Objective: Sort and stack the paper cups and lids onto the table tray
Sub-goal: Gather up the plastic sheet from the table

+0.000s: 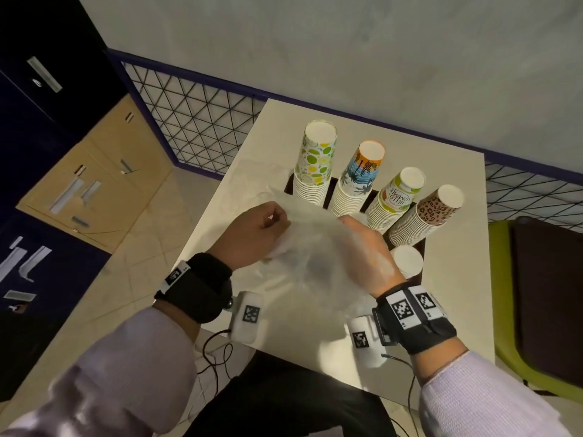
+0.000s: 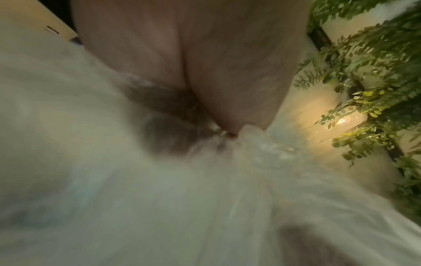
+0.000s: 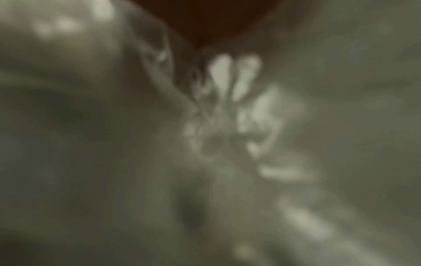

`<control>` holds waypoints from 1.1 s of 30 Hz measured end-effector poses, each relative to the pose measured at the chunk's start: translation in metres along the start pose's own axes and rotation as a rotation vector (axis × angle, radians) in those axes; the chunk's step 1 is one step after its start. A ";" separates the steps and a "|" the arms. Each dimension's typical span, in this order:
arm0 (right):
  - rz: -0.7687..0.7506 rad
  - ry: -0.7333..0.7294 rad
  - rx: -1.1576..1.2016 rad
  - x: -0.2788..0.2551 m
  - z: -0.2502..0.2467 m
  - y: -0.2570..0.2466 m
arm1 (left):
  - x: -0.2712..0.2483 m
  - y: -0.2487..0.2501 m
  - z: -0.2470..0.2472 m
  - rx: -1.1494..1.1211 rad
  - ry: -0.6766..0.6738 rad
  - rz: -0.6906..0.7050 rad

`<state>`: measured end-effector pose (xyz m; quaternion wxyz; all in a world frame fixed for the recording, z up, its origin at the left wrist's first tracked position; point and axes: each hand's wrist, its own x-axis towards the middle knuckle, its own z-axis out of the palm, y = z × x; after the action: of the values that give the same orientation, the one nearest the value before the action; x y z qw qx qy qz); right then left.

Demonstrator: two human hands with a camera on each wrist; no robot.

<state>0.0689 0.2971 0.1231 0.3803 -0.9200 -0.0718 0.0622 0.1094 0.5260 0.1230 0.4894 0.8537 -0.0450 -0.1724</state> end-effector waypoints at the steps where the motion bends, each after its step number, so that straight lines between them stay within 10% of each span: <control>1: 0.008 -0.014 -0.011 -0.001 0.000 -0.004 | 0.003 0.001 0.005 0.005 0.022 -0.053; 6: 0.081 -0.073 0.272 -0.010 -0.004 -0.009 | 0.009 0.006 0.020 0.097 0.049 -0.155; 11: 0.092 -0.182 0.041 -0.015 0.000 -0.007 | 0.010 0.008 0.028 0.202 0.052 -0.184; 18: 0.205 0.056 0.380 -0.008 0.005 0.014 | 0.001 0.004 0.015 -0.352 -0.120 -0.173; 26: 0.343 0.156 0.611 -0.005 0.007 0.032 | 0.013 -0.019 0.005 -0.037 0.000 0.015; 33: 0.436 0.309 0.822 -0.008 0.006 0.037 | 0.011 -0.042 0.004 -0.736 0.107 -0.322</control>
<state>0.0637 0.2738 0.0928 0.6963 -0.6858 0.2101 0.0264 0.1146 0.5418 0.0826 0.7307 0.6254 0.1795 -0.2067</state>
